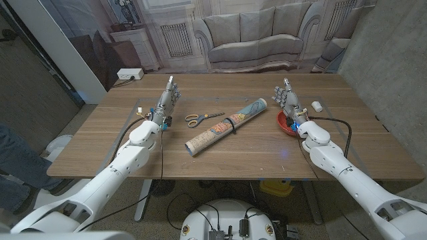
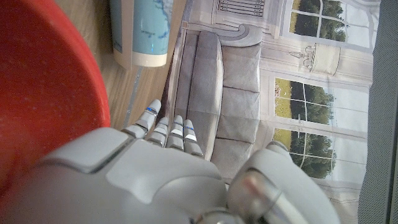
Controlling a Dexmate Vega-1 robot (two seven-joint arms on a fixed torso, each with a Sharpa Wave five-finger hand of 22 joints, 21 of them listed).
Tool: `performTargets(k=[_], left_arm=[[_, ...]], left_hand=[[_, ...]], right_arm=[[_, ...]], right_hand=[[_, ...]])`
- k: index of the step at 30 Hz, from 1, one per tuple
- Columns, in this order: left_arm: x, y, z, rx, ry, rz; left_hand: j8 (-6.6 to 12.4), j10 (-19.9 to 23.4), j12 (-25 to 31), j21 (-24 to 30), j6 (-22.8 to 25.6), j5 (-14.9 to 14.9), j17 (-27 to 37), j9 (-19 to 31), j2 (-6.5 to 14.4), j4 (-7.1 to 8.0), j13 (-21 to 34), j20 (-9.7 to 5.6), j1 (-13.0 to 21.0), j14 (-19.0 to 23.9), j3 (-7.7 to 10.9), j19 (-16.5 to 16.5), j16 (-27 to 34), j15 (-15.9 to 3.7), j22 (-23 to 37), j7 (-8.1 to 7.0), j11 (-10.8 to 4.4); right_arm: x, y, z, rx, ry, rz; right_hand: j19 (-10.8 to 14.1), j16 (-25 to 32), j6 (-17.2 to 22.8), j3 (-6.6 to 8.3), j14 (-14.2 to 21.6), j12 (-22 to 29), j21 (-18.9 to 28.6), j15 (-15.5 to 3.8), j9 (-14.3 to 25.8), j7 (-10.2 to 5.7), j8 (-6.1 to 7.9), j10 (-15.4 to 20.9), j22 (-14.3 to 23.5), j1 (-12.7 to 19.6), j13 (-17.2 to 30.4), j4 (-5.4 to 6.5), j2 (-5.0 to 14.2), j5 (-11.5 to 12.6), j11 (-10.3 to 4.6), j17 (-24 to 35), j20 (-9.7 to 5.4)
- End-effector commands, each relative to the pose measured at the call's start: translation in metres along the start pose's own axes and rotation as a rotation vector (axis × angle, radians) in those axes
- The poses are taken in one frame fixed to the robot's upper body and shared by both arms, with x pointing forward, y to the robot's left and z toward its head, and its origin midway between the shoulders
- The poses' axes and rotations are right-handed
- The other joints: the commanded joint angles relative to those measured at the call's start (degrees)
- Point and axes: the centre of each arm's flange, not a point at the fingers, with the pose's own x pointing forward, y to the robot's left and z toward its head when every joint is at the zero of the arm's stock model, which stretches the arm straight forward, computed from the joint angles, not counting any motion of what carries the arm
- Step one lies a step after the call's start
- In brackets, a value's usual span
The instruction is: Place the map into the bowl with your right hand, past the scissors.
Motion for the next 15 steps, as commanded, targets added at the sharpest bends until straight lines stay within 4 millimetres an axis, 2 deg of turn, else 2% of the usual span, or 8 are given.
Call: performTargets(k=[1, 15], left_arm=[[0.001, -0.006, 0.009, 0.009, -0.002, -0.003], [0.013, -0.011, 0.015, 0.020, -0.017, -0.033]], left_hand=[[0.48, -0.30, 0.48, 0.33, -0.17, 0.43, 0.15, 0.26, 0.12, 0.18, 0.12, -2.10, 0.63, -2.14, 0.06, -0.32, 0.39, -0.05, 0.29, -0.19, -0.02], [0.65, 0.38, 0.73, 0.40, 0.30, 0.66, 0.14, 0.27, 0.54, -0.02, 0.12, -1.93, 1.05, -1.52, 0.10, -0.03, 0.56, 0.27, 0.29, -0.15, 0.13]], right_arm=[[-0.004, -0.003, -0.007, 0.003, 0.004, -0.001], [-0.011, -0.001, 0.006, -0.018, -0.038, -0.005]], right_hand=[[0.72, 0.20, 0.88, 0.02, 0.80, 0.11, 0.19, -0.05, 0.08, -0.15, 0.37, 0.53, 0.25, 0.45, 0.11, 0.23, 0.09, 0.32, -0.25, 0.03, -2.52], [1.39, 0.26, 1.38, 0.02, 1.31, 0.27, -0.22, -0.31, 0.08, -0.45, 0.50, 1.03, 0.27, 0.89, 0.12, -0.04, 0.28, 0.47, -0.49, -0.02, -2.61]])
